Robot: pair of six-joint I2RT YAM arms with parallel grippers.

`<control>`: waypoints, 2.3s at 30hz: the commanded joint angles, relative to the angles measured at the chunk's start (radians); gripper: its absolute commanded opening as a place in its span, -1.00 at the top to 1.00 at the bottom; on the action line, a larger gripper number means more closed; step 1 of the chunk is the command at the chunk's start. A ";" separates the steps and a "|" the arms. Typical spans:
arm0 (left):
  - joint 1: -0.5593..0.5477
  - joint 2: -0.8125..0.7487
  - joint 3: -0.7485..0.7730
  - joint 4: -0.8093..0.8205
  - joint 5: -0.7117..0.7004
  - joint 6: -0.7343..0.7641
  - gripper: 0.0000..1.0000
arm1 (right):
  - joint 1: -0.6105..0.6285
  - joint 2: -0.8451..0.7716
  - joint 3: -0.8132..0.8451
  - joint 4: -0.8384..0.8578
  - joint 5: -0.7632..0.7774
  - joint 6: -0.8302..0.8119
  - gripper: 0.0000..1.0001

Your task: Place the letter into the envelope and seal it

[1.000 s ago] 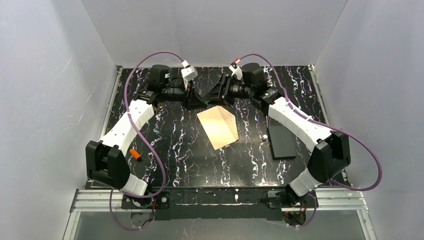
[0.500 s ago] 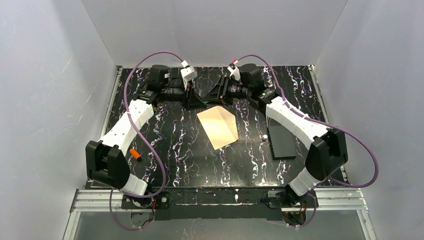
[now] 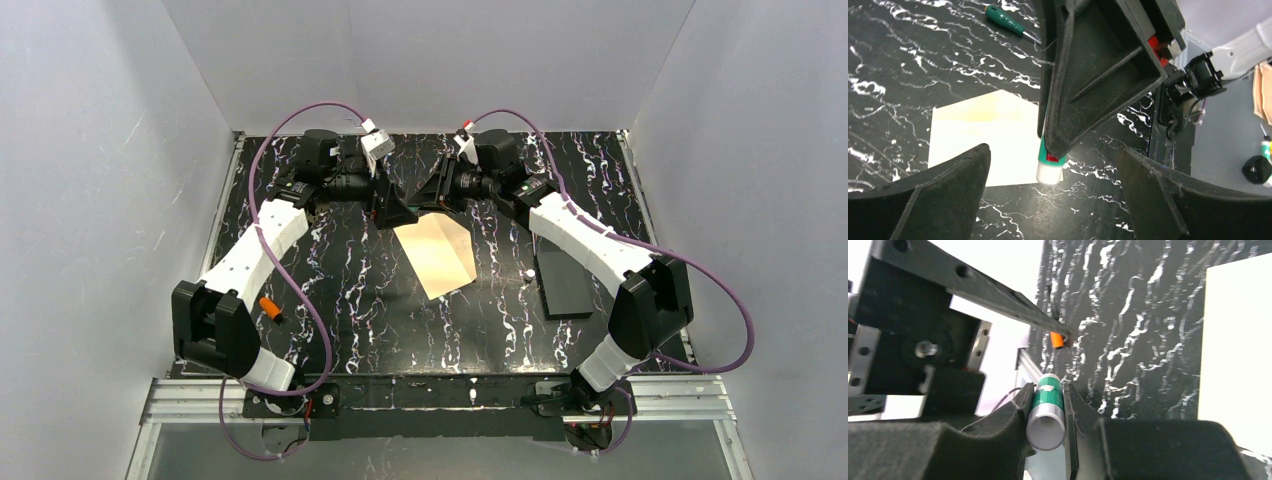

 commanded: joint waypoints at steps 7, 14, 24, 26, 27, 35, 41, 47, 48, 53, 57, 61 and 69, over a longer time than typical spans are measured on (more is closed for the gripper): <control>0.043 -0.108 -0.024 -0.023 -0.343 -0.150 -0.97 | 0.002 -0.054 -0.012 -0.198 0.399 -0.435 0.97; 0.053 -0.061 -0.056 0.025 -0.427 -0.390 -0.97 | 0.061 -0.032 -0.132 -0.081 0.632 -0.569 0.97; 0.054 0.229 -0.082 0.146 -0.435 -0.859 0.20 | 0.205 0.123 -0.062 -0.238 0.847 -0.468 0.97; 0.050 0.295 -0.074 0.193 -0.398 -0.901 0.27 | 0.205 0.148 -0.065 -0.225 0.870 -0.460 0.97; 0.048 0.322 -0.067 0.219 -0.380 -0.907 0.27 | 0.205 0.166 -0.056 -0.221 0.882 -0.473 0.97; 0.000 0.495 0.022 0.211 -0.398 -0.903 0.25 | 0.173 0.302 0.027 -0.196 0.864 -0.538 0.97; -0.003 0.531 0.027 0.222 -0.429 -0.915 0.31 | 0.170 0.304 0.024 -0.170 0.836 -0.530 0.97; -0.015 0.557 0.014 0.133 -0.512 -0.883 0.46 | 0.171 0.263 0.041 -0.186 0.853 -0.524 0.97; -0.017 0.561 0.009 0.123 -0.523 -0.882 0.47 | 0.173 0.255 0.040 -0.183 0.852 -0.523 0.97; -0.017 0.595 0.035 0.039 -0.583 -0.870 0.51 | 0.189 0.206 0.010 -0.128 0.853 -0.555 0.97; -0.016 0.625 0.052 0.000 -0.603 -0.860 0.54 | 0.191 0.201 -0.015 -0.099 0.833 -0.566 0.97; -0.016 0.627 0.046 -0.003 -0.607 -0.856 0.56 | 0.195 0.248 0.016 -0.137 0.789 -0.576 0.97; -0.016 0.635 0.040 -0.009 -0.607 -0.842 0.67 | 0.197 0.315 0.027 -0.146 0.810 -0.570 0.97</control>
